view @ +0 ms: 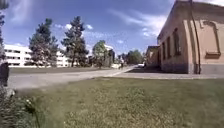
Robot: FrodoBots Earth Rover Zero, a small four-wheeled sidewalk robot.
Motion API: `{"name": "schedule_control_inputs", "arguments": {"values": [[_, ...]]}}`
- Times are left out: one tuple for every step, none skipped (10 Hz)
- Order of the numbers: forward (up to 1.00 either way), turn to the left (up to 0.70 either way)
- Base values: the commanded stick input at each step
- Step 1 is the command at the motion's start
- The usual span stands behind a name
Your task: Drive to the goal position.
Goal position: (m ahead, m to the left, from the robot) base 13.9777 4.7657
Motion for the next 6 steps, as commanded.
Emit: {"name": "schedule_control_inputs", "arguments": {"values": [[0.7,-0.35],[0.7,-0.35],[0.7,-0.35],[0.7,-0.35],[0.7,-0.35],[0.7,-0.35]]}}
